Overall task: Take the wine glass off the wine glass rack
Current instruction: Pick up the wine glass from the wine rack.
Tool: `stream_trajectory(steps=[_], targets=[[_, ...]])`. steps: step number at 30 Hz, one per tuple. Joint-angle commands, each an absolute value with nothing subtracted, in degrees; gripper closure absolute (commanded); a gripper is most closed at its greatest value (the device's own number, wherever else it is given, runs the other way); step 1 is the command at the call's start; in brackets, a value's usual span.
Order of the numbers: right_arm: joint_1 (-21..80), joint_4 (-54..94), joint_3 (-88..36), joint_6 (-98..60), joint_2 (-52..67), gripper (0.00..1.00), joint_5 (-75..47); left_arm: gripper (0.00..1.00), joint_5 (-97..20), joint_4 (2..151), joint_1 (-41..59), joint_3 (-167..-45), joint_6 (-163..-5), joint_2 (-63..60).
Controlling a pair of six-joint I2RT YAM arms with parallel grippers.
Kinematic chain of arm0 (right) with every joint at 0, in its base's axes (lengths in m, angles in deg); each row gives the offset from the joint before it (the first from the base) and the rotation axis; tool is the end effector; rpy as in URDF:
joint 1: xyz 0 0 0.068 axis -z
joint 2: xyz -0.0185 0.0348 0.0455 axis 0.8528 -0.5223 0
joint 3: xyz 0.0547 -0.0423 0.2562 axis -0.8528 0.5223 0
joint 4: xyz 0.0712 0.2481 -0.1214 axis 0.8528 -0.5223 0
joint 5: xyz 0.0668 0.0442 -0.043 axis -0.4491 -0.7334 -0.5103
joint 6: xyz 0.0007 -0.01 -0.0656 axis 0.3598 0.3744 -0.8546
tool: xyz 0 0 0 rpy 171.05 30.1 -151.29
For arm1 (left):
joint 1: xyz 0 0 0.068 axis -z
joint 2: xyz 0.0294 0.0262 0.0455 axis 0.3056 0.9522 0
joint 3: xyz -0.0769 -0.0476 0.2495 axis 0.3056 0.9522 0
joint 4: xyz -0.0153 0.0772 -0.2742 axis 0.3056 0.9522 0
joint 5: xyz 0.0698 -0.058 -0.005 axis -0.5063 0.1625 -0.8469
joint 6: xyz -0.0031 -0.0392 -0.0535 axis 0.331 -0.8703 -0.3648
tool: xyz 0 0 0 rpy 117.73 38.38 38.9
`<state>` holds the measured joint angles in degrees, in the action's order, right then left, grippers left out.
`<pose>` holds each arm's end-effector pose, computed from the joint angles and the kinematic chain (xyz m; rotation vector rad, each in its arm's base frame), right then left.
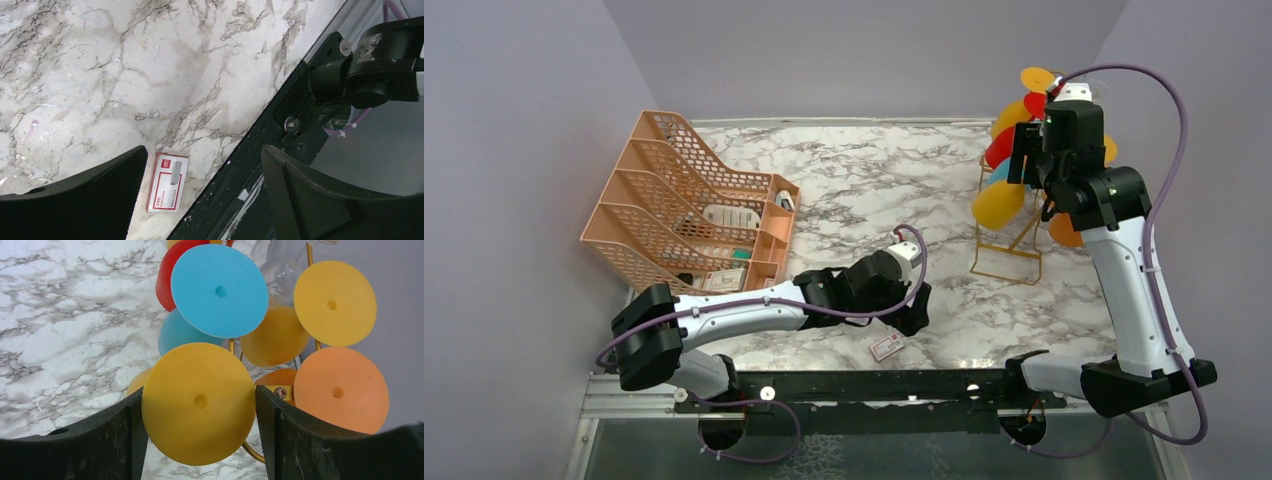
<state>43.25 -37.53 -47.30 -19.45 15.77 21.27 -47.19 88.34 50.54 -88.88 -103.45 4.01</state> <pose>0.2613 0.0463 0.4578 0.1082 2.0965 -0.2964 0.1303 -0.3265 0.2303 0.7559 2.2368 -0.9164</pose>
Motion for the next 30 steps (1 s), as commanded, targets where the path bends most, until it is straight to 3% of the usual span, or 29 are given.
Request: stream_trajectory(steps=[1, 16, 30], targets=[[43.5, -35.2, -49.1, -20.4, 17.7, 0.37, 17.6, 0.11, -48.4, 86.0, 49.5, -87.6, -104.8, 2.6], [43.5, -33.8, -50.3, -18.6, 18.4, 0.37, 4.7, 0.11, -46.1, 81.7, 44.8, -82.9, -108.1, -0.5], [43.5, -32.7, -51.2, -20.9, 16.6, 0.39, 7.1, 0.11, -46.4, 81.4, 44.4, -82.1, -108.9, -0.8]])
